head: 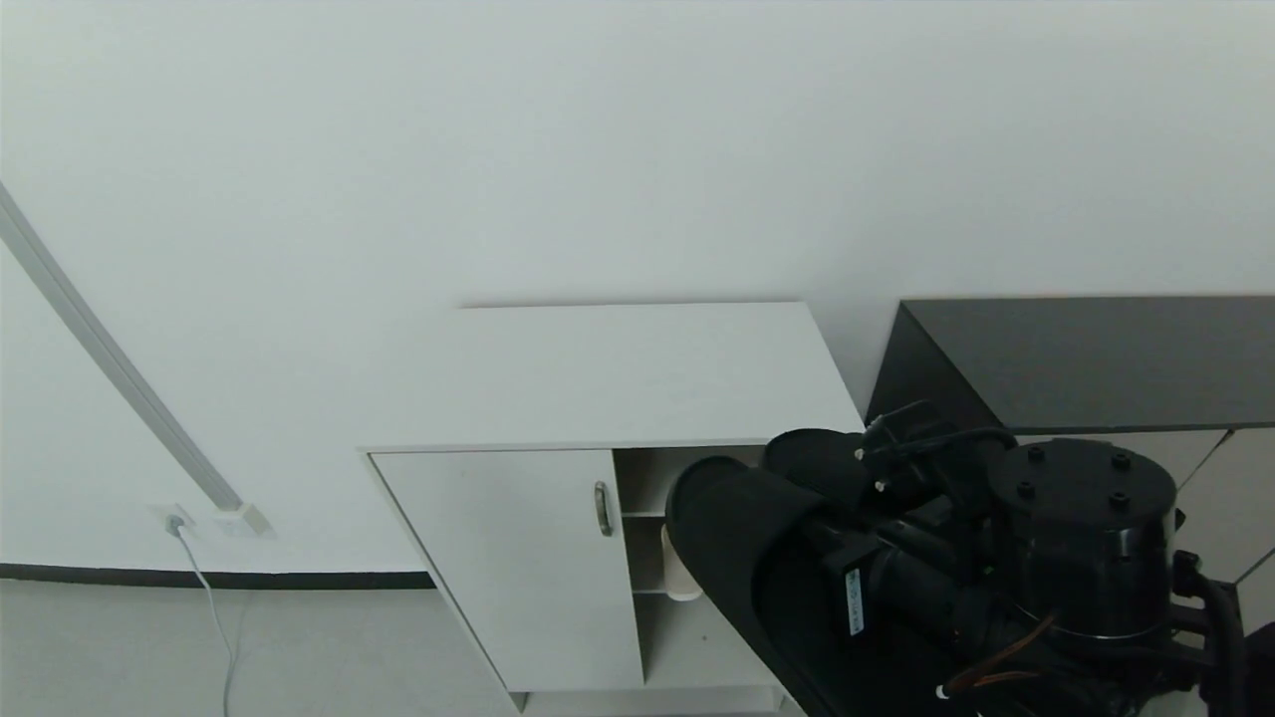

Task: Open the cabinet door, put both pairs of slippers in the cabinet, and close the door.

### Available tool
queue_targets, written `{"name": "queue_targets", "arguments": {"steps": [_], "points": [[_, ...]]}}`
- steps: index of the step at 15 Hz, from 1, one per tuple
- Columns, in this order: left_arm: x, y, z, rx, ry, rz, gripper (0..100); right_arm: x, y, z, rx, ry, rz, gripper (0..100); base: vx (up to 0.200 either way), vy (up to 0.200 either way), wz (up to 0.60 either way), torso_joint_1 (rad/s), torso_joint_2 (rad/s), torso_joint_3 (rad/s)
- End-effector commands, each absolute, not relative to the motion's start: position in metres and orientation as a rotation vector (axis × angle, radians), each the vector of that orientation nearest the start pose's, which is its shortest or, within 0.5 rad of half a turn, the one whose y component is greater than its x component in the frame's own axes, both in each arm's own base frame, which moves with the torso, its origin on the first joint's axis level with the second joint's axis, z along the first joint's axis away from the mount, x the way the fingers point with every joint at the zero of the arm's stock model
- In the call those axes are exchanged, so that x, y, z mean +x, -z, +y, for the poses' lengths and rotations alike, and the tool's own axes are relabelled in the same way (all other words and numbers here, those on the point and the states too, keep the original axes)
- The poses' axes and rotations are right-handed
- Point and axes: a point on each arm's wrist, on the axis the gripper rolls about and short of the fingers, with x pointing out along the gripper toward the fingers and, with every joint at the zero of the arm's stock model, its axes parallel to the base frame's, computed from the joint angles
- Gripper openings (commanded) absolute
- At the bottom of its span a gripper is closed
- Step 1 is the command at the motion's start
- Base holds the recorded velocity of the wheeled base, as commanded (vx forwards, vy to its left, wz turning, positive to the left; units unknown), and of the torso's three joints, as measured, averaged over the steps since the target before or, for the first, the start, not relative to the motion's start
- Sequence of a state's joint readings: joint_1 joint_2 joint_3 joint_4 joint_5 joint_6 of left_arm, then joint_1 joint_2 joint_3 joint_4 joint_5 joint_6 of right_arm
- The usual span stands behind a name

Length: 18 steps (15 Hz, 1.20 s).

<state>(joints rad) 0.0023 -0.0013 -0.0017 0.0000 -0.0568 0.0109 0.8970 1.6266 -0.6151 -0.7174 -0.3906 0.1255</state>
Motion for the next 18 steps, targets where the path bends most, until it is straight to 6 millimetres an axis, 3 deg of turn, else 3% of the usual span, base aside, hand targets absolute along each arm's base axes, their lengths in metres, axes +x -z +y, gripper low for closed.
{"name": "queue_targets", "arguments": {"steps": [1,10,18], "points": [[-0.023,-0.0759,-0.0013,0.011,0.055,-0.002,0,0.1753,-0.1617,0.2059,-0.057,-0.486,0.27,0,0.0,0.0,0.0,0.0,0.0,0.0],[-0.023,-0.0759,-0.0013,0.011,0.055,-0.002,0,0.1721,-0.157,0.2059,-0.074,-0.496,0.284,0,0.0,0.0,0.0,-0.006,0.01,0.008],[-0.023,-0.0759,-0.0013,0.011,0.055,-0.002,0,0.1726,-0.1554,0.2067,-0.078,-0.495,0.289,0,0.0,0.0,0.0,-0.157,0.36,0.204]]}}
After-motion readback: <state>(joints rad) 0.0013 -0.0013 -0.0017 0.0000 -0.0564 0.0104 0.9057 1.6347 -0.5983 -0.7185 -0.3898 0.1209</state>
